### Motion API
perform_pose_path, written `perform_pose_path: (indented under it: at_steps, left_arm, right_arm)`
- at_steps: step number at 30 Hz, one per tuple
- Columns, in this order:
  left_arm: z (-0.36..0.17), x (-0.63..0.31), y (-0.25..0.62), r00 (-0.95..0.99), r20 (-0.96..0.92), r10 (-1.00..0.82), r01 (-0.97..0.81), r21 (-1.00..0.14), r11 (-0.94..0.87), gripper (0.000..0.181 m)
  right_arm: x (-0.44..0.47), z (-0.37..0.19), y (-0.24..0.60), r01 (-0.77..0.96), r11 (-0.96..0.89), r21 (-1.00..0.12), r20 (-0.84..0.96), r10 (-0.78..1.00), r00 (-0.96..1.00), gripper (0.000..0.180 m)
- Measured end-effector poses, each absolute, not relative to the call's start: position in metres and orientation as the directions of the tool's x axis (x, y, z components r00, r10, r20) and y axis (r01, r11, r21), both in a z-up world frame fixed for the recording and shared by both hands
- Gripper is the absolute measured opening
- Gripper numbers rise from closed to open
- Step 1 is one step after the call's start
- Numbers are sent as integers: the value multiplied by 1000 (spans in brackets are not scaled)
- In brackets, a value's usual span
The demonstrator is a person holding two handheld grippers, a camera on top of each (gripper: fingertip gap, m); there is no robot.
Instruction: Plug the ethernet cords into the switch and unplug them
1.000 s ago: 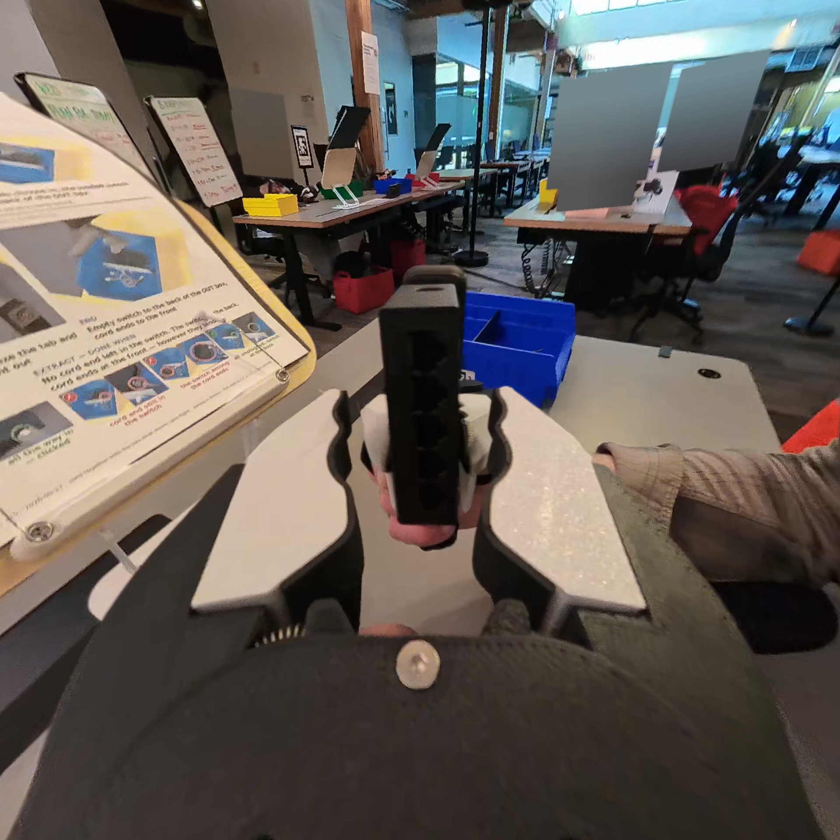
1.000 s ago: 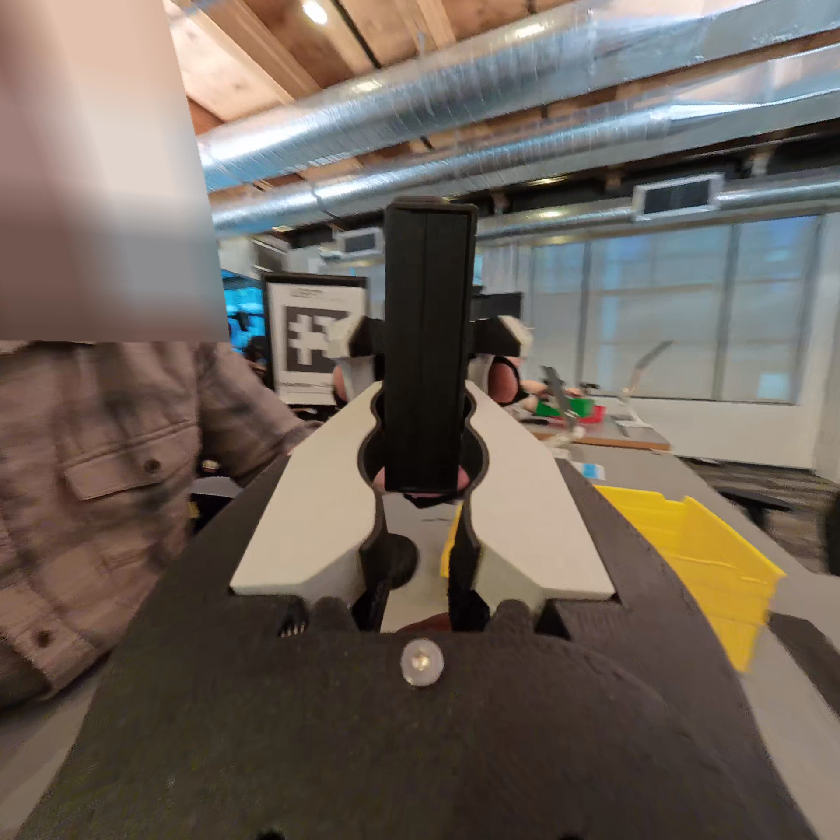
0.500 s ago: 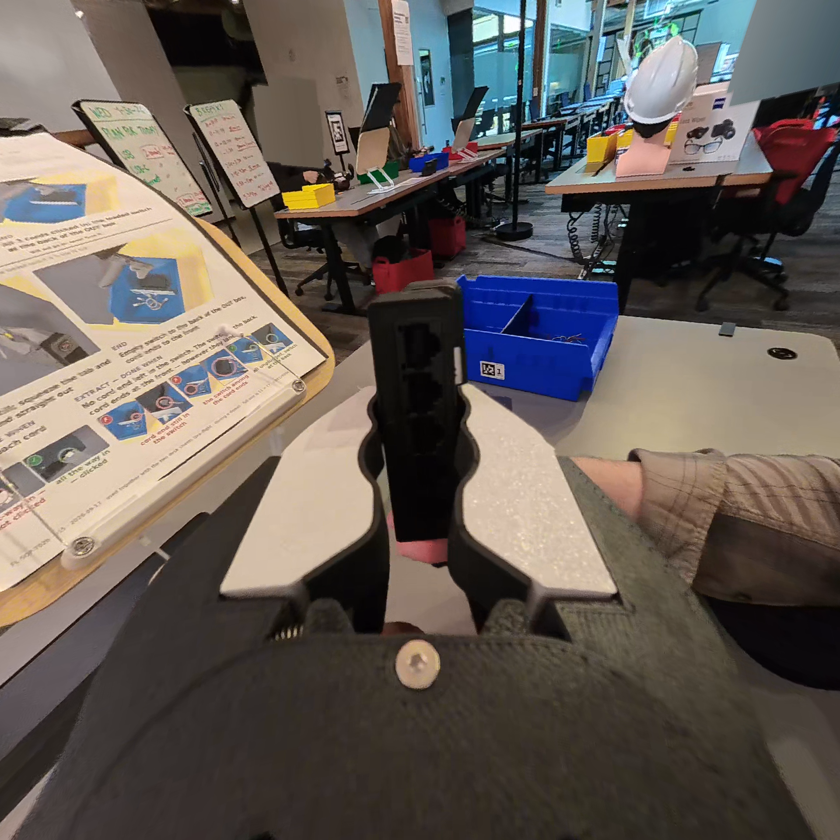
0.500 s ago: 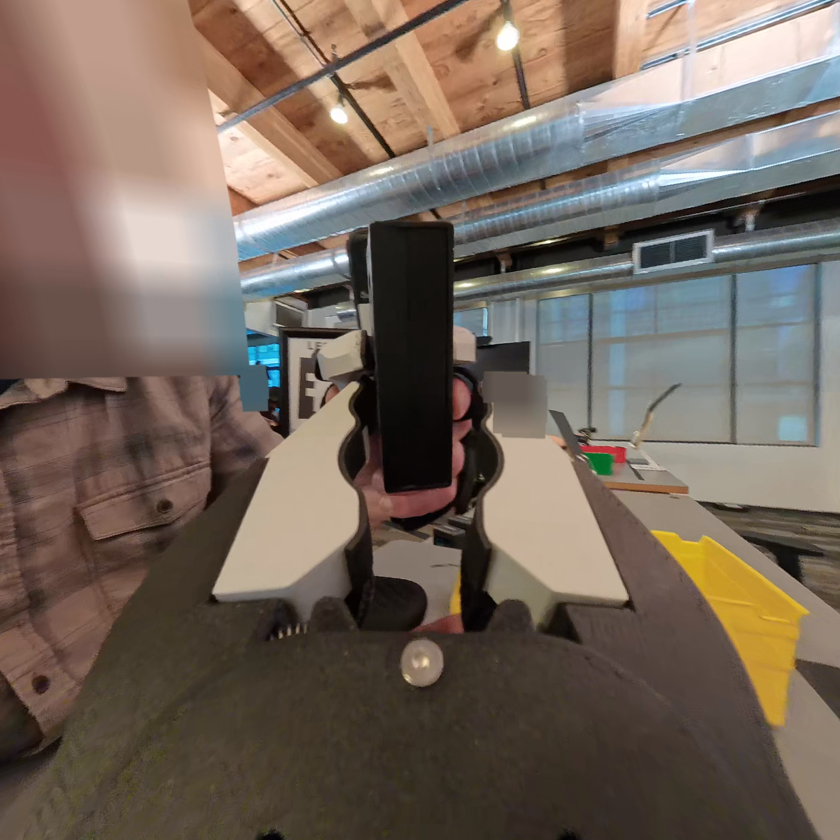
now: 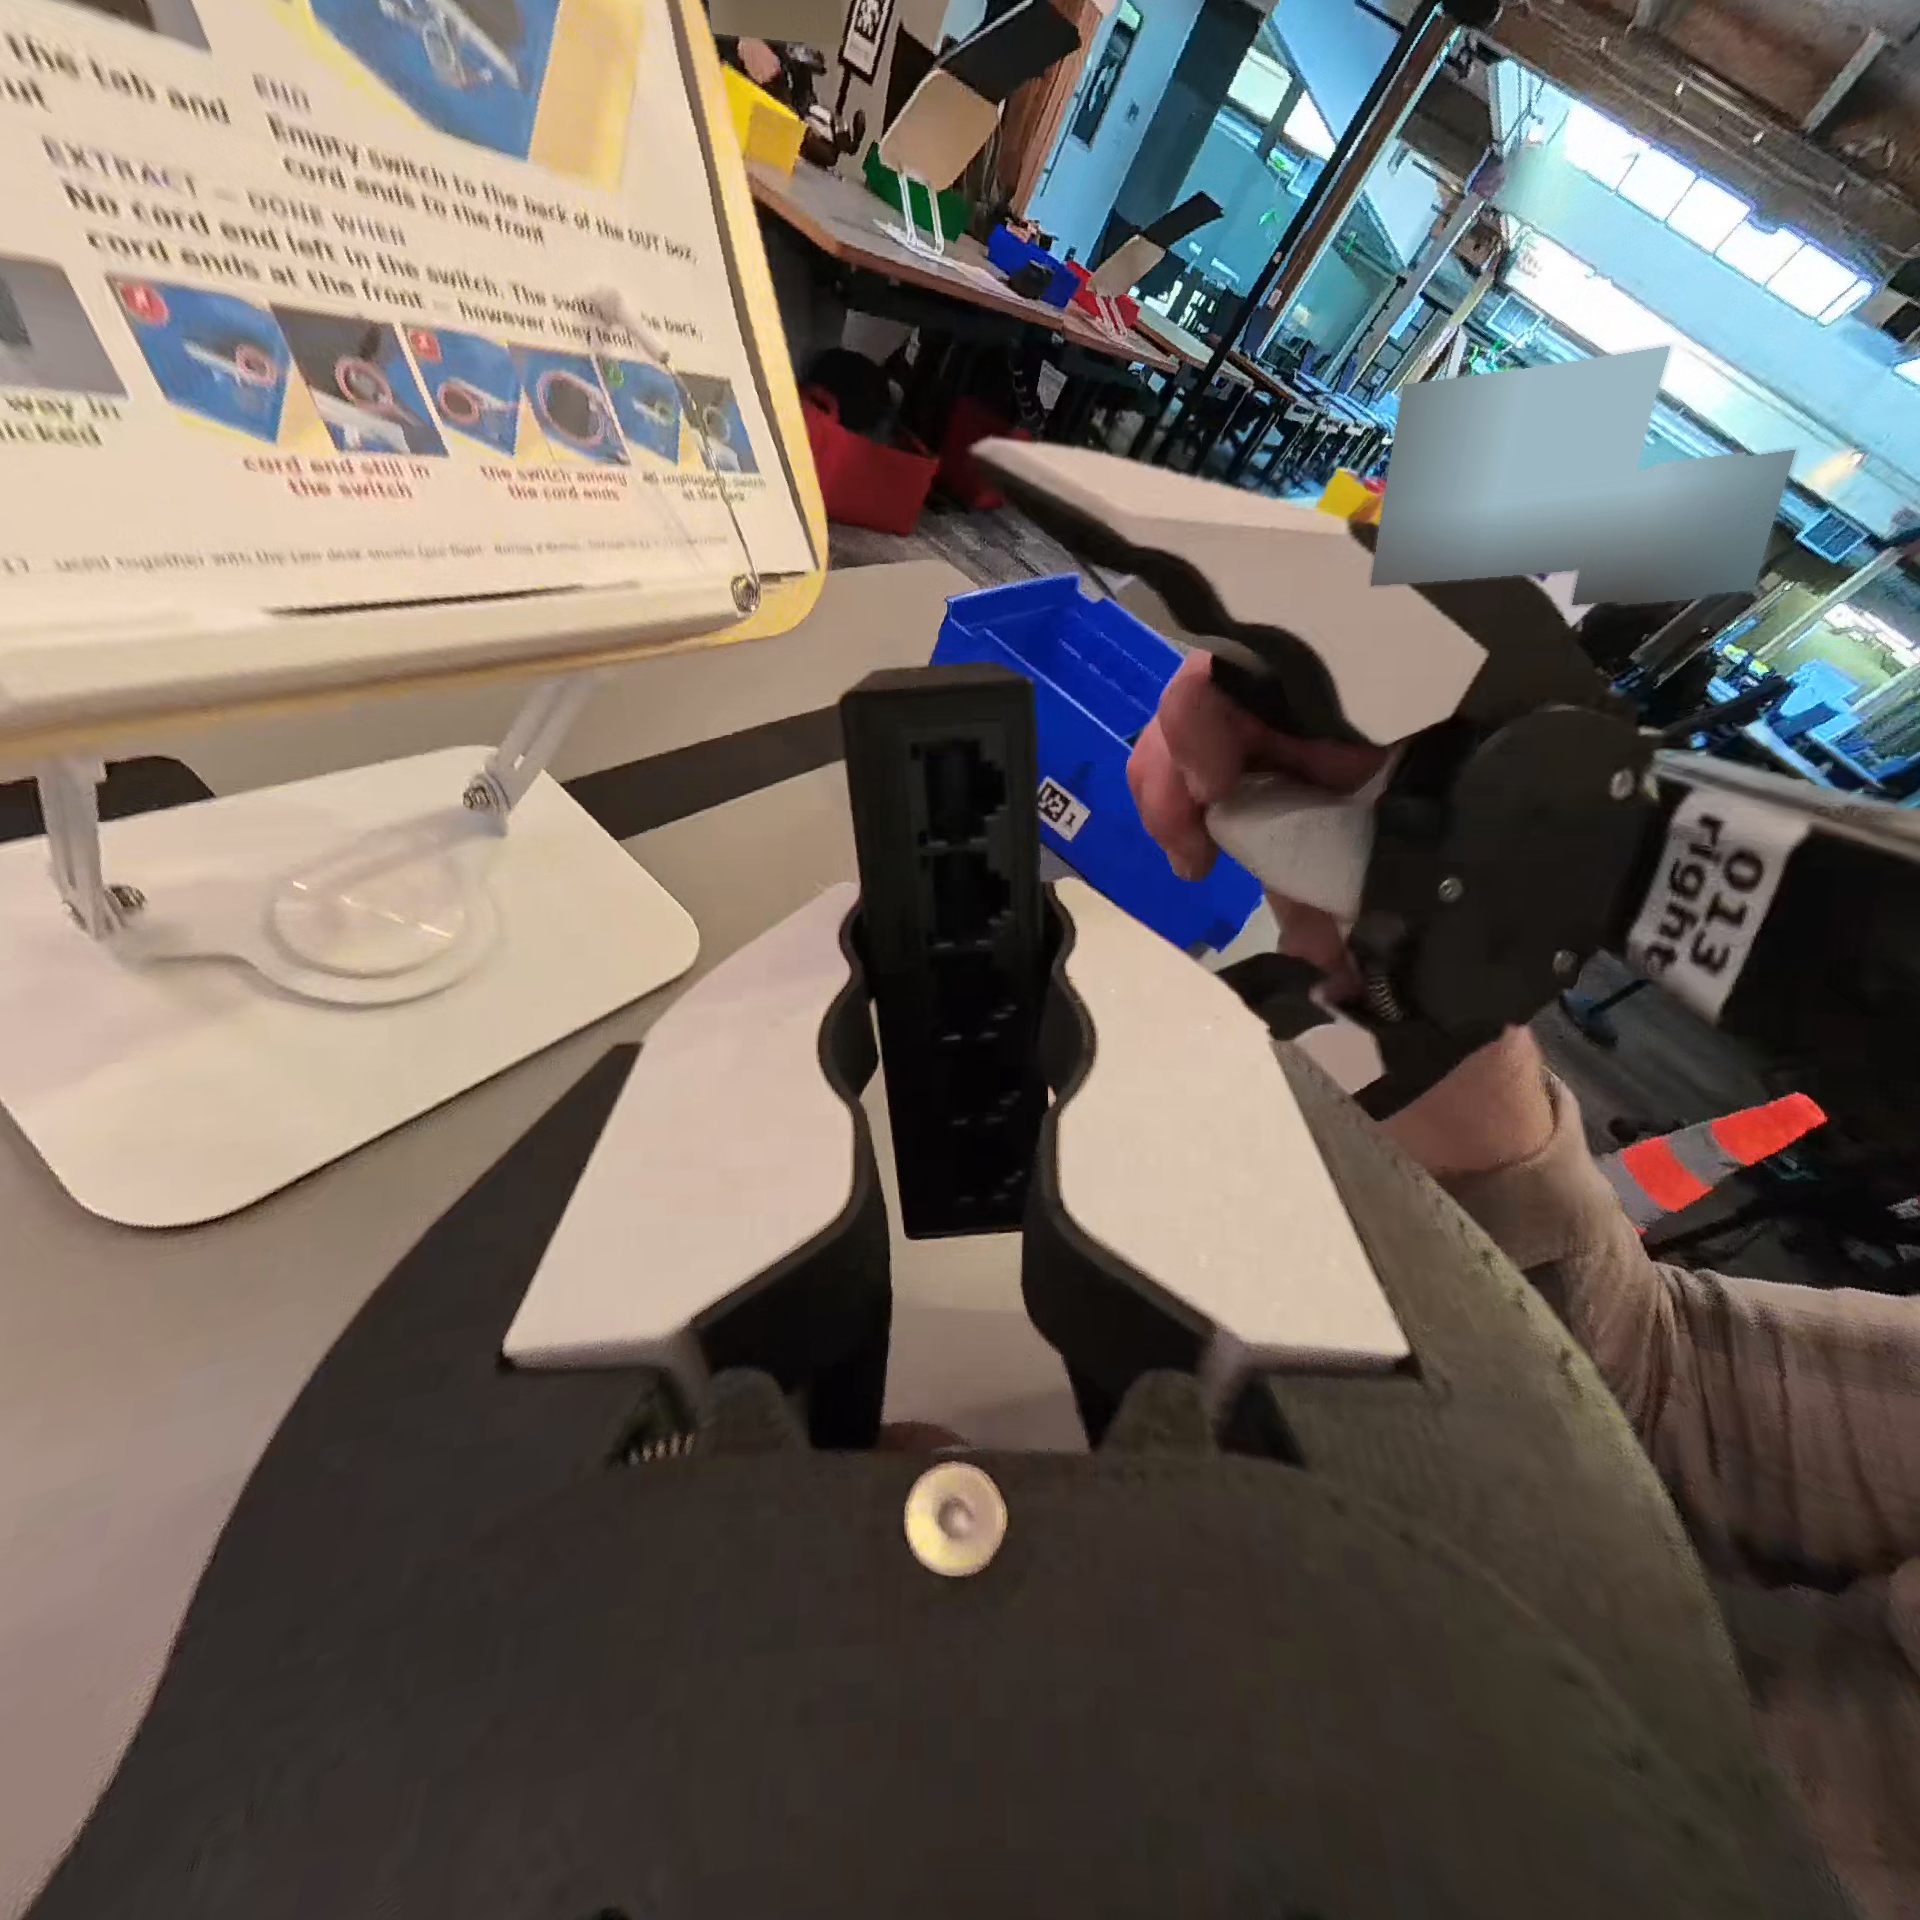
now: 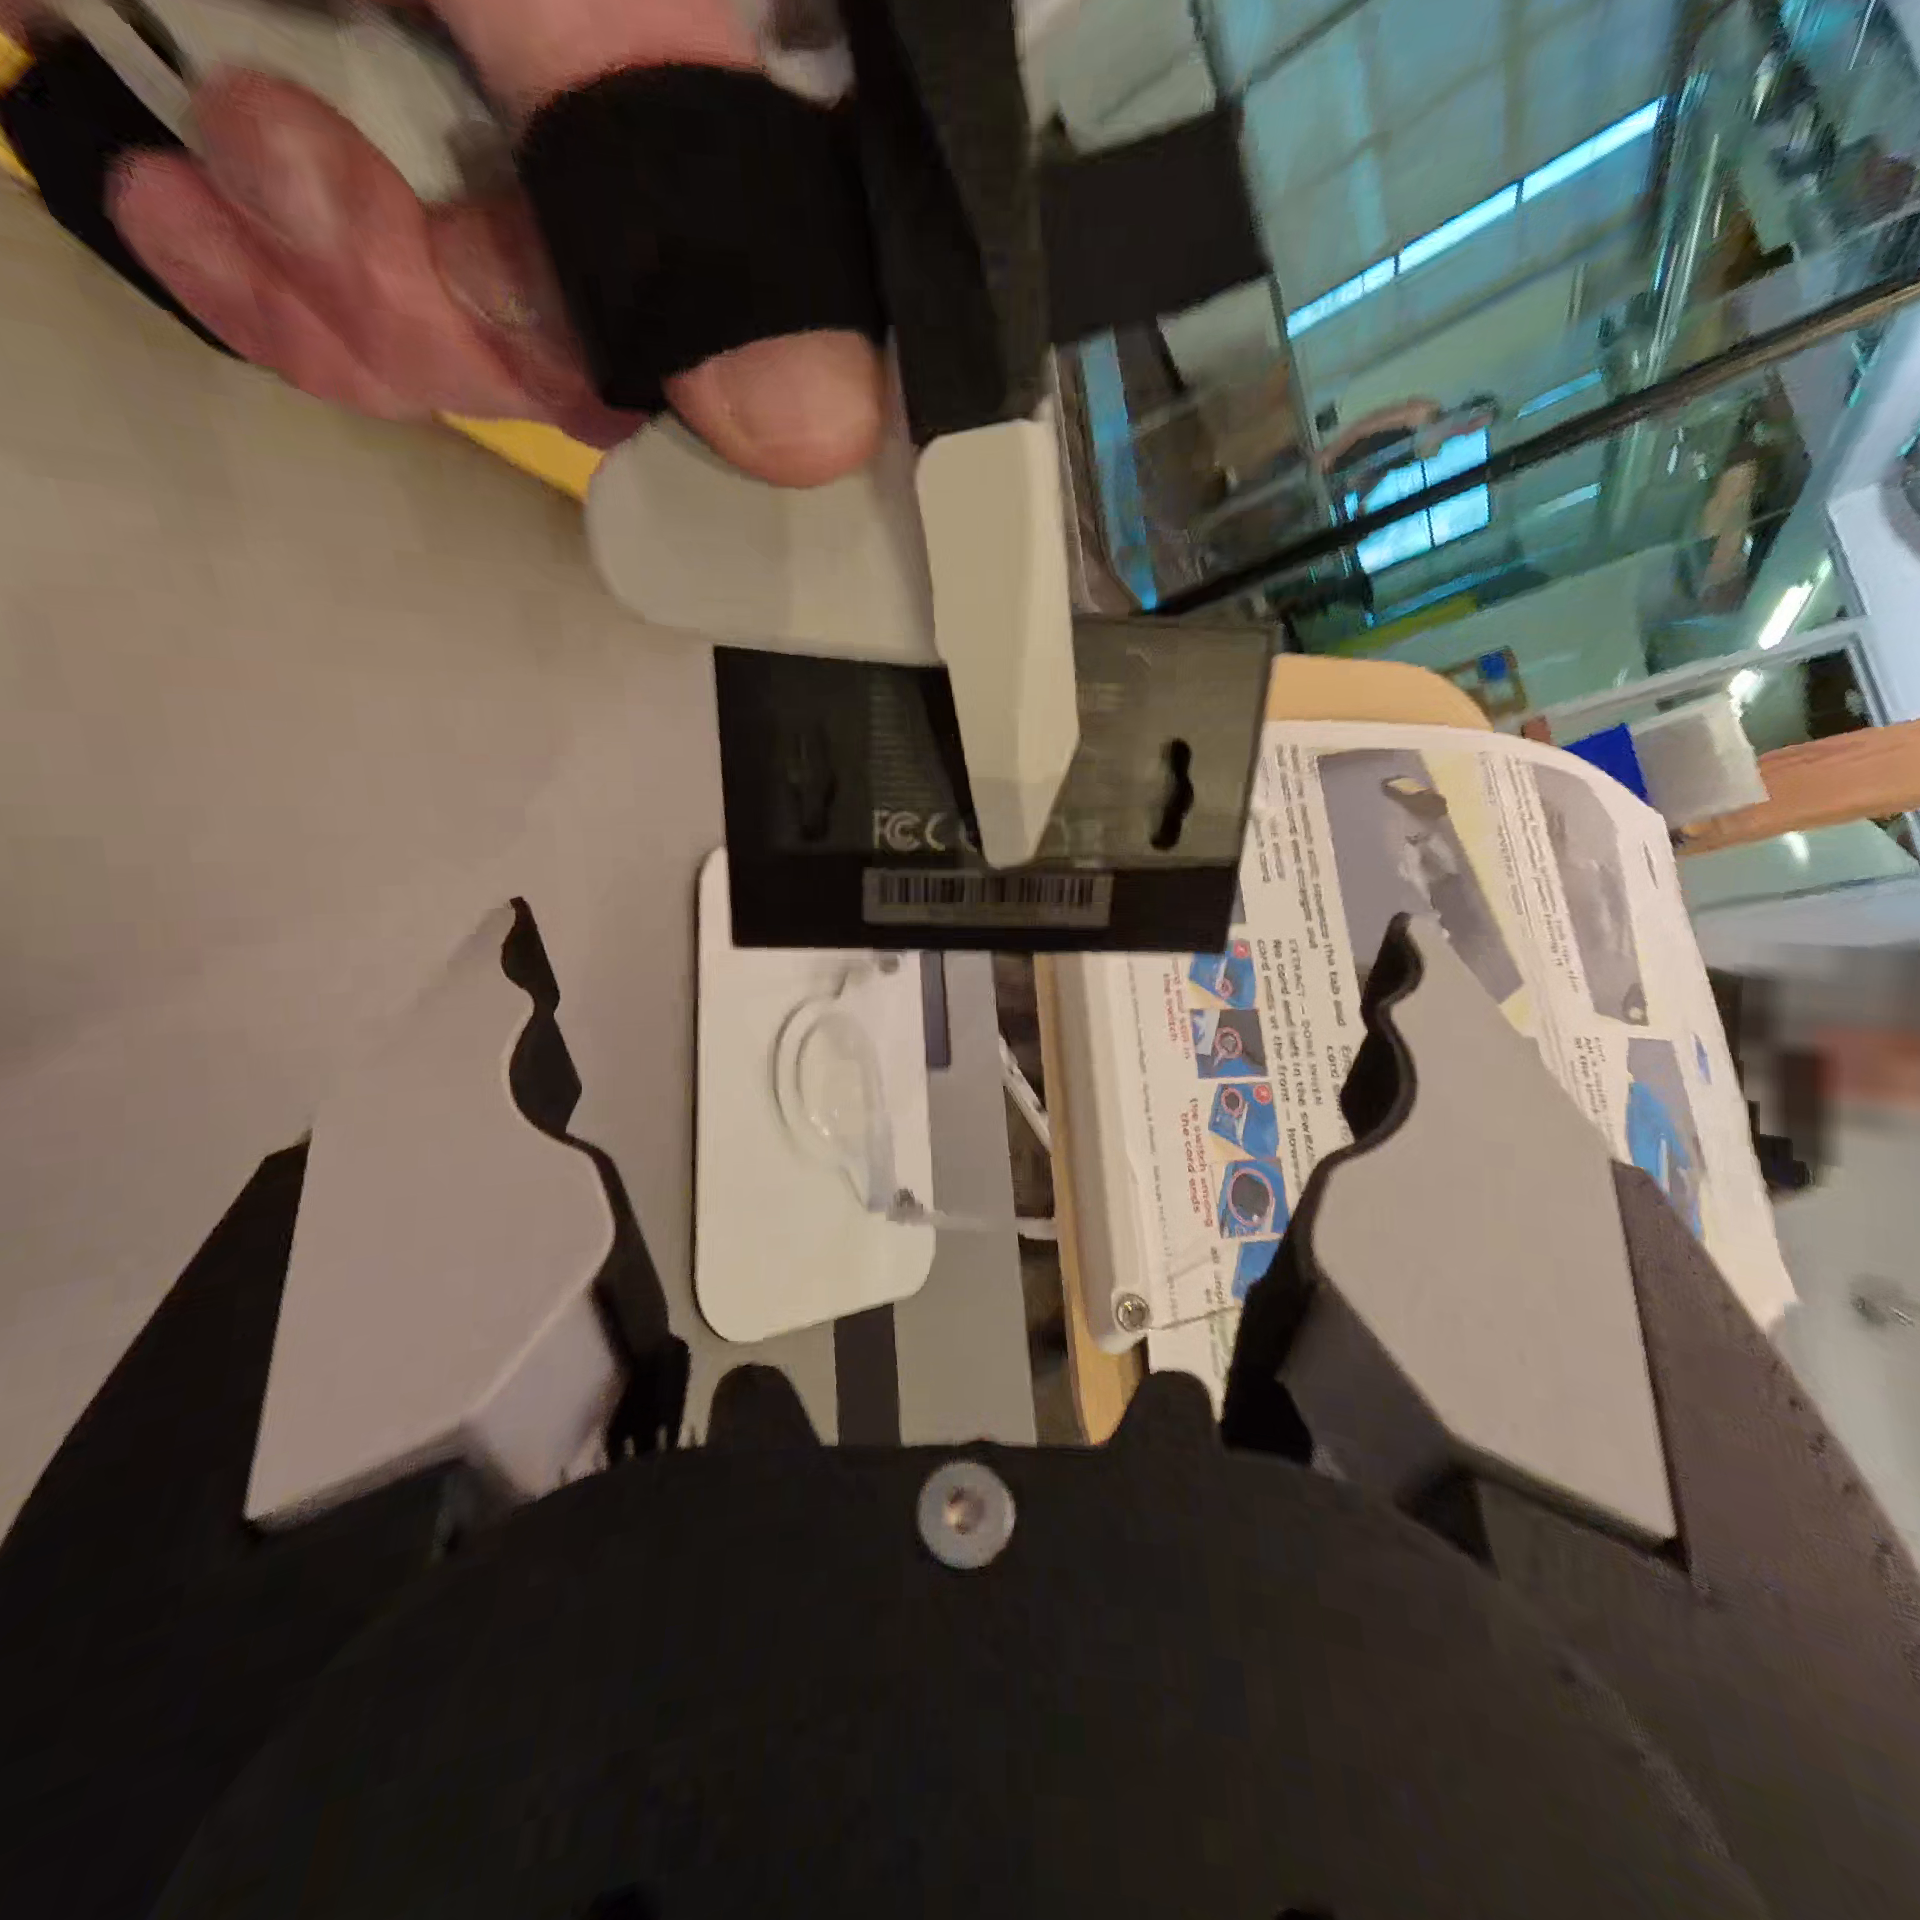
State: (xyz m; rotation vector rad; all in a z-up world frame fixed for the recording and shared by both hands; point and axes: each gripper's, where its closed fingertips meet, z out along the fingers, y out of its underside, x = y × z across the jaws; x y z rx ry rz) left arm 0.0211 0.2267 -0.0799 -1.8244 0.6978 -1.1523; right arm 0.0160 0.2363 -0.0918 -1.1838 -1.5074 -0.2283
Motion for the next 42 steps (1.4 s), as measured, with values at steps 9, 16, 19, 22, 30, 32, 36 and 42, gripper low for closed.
perform_pose_path:
  at_steps: [9,16,19,22,30,32,36,42]
  left_arm:
    - [-110,46,216,446,430,-785,-71,-857,-510,28]
    - [-123,50,218,410,508,-757,-20,-825,-565,28]
    - [-123,53,215,377,520,-766,-18,-823,-568,31]
    - [-116,51,211,335,525,-782,-4,-829,-559,43]
    - [-84,8,232,359,416,-836,82,-906,-415,46]
    - [-85,4,239,373,396,-839,66,-914,-401,43]
    - [-123,15,241,383,371,-846,-74,-901,-428,50]
    - [-155,22,214,270,-306,-913,-447,-880,163,74]
  right_arm:
    - [4,-134,252,833,352,-427,767,629,127,125]
    - [8,-153,250,840,315,-442,699,707,103,124]
    - [9,-155,246,828,302,-472,660,744,105,124]
    - [18,-159,243,829,274,-487,617,780,105,124]
    - [57,-215,238,881,102,-462,377,922,91,125]
    - [60,-232,234,882,70,-465,301,950,84,124]
    - [55,-249,228,859,44,-511,196,978,66,124]
    - [51,-247,198,781,-4,-624,-16,1000,-7,124]
